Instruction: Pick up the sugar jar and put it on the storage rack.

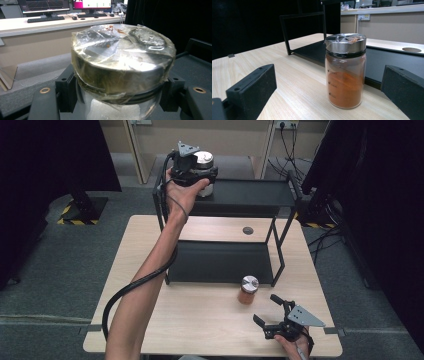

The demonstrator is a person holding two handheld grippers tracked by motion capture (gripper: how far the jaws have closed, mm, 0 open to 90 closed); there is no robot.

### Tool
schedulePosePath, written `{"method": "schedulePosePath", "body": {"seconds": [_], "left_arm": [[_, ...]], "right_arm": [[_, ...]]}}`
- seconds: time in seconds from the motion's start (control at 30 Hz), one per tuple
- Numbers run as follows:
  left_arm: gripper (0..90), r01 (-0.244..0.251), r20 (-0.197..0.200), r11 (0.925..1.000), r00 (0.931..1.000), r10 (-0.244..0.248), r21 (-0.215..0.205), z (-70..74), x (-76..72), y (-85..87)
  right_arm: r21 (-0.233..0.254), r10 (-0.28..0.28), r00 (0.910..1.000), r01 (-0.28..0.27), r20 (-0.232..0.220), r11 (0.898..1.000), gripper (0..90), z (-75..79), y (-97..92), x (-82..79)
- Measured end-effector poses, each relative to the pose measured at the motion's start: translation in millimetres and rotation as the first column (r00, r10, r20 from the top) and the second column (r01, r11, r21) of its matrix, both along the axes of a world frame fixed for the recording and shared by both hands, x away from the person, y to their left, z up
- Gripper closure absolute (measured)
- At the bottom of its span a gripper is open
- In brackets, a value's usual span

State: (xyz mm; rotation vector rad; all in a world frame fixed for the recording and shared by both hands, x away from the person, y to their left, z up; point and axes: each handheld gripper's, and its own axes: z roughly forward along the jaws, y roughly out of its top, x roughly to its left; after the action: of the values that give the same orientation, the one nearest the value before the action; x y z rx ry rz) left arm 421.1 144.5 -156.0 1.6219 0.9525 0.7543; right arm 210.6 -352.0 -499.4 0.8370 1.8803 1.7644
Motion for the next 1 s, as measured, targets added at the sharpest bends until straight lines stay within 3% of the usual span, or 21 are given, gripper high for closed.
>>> {"method": "schedulePosePath", "body": {"seconds": [0.03,0.2,0.33,0.53,0.6,0.8,1.0], "left_arm": [[31.2,0.009,0.021,0.9999,0.9997,-0.009,0.010,-2.1,2.1,1.6],[31.2,-0.005,-0.004,1.0000,1.0000,0.005,0.003,-2.9,1.5,-1.5],[31.2,-0.003,0.008,1.0000,1.0000,0.003,0.008,-4.7,3.0,-1.1],[30.9,-0.010,0.013,0.9999,0.9999,0.010,-0.003,-8.1,1.4,-3.1],[30.2,-0.009,0.018,0.9996,0.9998,0.009,-0.028,-11.1,1.4,-1.6],[7.6,-0.040,0.029,0.9971,0.9987,0.042,-0.065,-12.6,-2.3,-0.4],[0.0,-0.047,0.011,0.9944,0.9988,0.048,-0.095,-10.8,-5.0,3.2]], "right_arm": [[0.000,0.000,1.0000,0.000,0.000,1.000,0.3,-0.1,0.0,0.1],[0.000,0.002,1.0000,-0.002,-0.001,1.000,0.3,0.0,0.5,0.1],[0.000,0.003,1.0000,-0.003,-0.002,1.000,0.3,-0.3,0.6,0.6],[0.003,0.004,1.0000,-0.004,-0.003,1.000,0.3,-0.6,0.5,0.7],[0.002,0.004,1.0000,-0.004,-0.004,1.000,0.3,-0.3,0.7,0.4],[0.006,0.008,1.0000,-0.008,-0.006,1.000,0.3,-1.0,0.6,1.2],[0.006,0.011,0.9999,-0.011,-0.006,1.000,0.3,-0.9,0.7,1.0]]}}
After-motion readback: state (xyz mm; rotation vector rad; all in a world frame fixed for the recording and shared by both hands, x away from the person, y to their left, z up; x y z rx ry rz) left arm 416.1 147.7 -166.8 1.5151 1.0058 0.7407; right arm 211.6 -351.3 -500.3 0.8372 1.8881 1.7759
